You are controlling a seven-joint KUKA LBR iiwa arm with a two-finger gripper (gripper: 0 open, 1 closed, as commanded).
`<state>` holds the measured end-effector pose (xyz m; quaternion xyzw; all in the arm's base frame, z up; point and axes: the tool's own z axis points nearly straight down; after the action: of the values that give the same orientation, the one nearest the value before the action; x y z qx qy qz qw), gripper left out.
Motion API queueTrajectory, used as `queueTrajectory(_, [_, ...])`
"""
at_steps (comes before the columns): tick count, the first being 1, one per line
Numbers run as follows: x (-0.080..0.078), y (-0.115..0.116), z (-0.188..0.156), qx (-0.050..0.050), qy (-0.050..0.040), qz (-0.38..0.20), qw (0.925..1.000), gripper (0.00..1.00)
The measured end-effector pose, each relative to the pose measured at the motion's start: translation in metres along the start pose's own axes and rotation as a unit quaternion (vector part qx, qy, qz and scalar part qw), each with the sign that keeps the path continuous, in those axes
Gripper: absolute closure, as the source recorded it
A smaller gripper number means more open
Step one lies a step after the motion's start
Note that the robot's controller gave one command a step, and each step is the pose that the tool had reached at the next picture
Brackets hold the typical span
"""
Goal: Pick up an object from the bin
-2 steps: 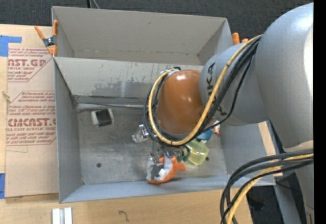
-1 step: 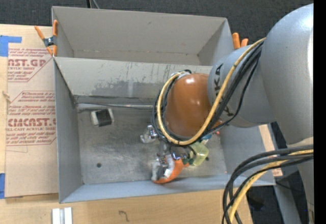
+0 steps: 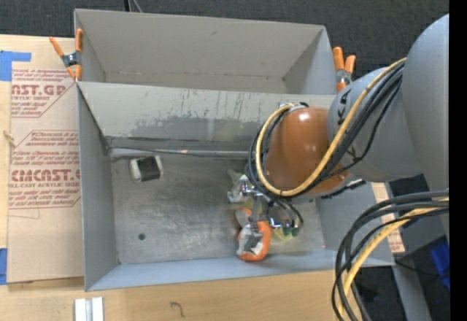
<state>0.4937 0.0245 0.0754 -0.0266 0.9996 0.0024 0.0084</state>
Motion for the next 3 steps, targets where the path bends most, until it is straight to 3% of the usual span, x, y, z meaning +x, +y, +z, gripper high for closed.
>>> queueTrajectory(1, [0.0121,0.0129,-0.0145,0.0,0.0086,-0.207,0.9784,1.0])
queueTrajectory(2, [0.0091,0.02,-0.0186,0.0,0.0004,-0.217,0.9761,0.0])
queueTrajectory(3, [0.0094,0.0199,-0.0187,0.0,0.0016,-0.218,0.976,0.0])
